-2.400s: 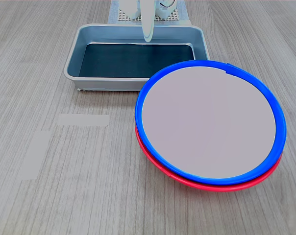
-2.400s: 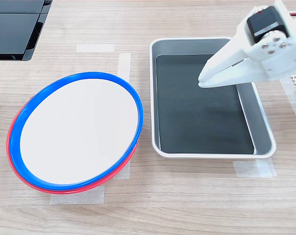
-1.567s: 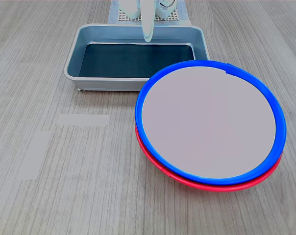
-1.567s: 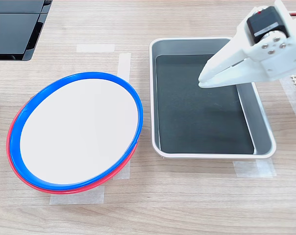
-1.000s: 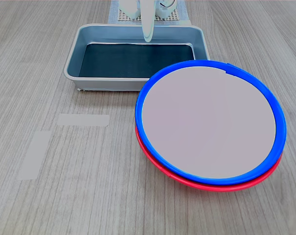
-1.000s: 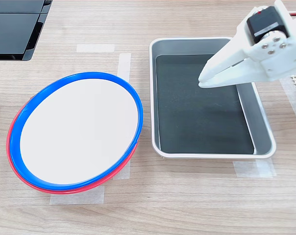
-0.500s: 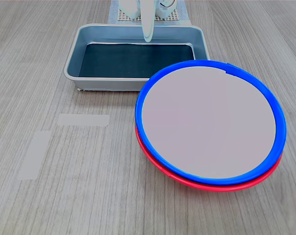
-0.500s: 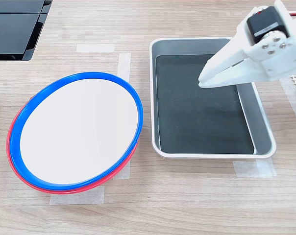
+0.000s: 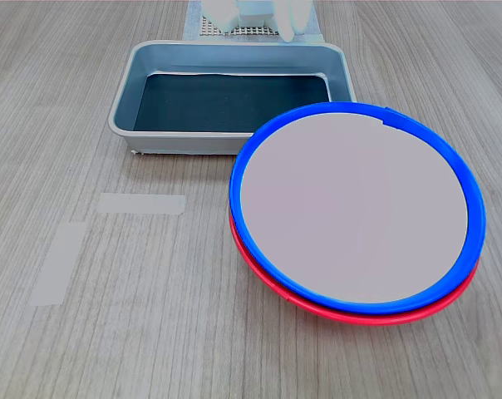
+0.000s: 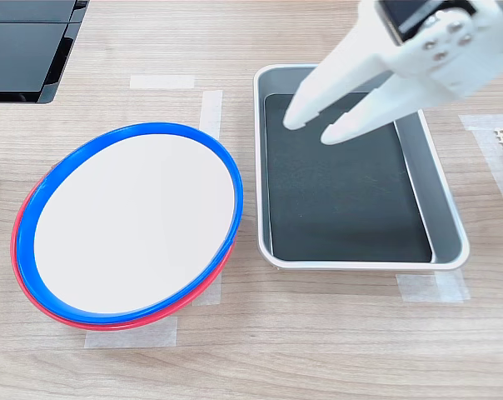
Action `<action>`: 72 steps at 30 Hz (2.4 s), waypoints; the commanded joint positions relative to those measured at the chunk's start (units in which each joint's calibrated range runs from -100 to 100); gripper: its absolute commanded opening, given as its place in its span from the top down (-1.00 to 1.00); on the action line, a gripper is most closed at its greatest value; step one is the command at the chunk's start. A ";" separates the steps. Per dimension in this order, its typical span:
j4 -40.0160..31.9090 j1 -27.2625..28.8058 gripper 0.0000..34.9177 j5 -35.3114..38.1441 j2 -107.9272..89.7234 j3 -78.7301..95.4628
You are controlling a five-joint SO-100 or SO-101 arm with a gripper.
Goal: Lift the stacked dish and set it down on the table.
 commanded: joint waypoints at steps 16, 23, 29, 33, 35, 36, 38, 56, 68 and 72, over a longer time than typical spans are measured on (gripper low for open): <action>-2.51 -6.07 -0.23 0.39 42.75 -33.63; -2.34 -6.35 0.79 0.15 46.59 -38.00; 0.05 -5.97 0.99 -0.24 45.05 -39.19; 2.61 -5.41 0.99 -0.63 41.98 -40.19; 3.85 -5.32 0.99 -0.63 40.36 -40.46; 4.59 -5.32 0.99 -0.63 39.43 -40.55; 5.91 -5.22 0.99 -0.63 37.55 -40.92; 6.57 6.92 1.00 1.95 29.02 -47.29; 4.59 20.10 1.00 7.33 33.20 -46.29; 3.52 22.36 1.00 8.21 37.55 -45.83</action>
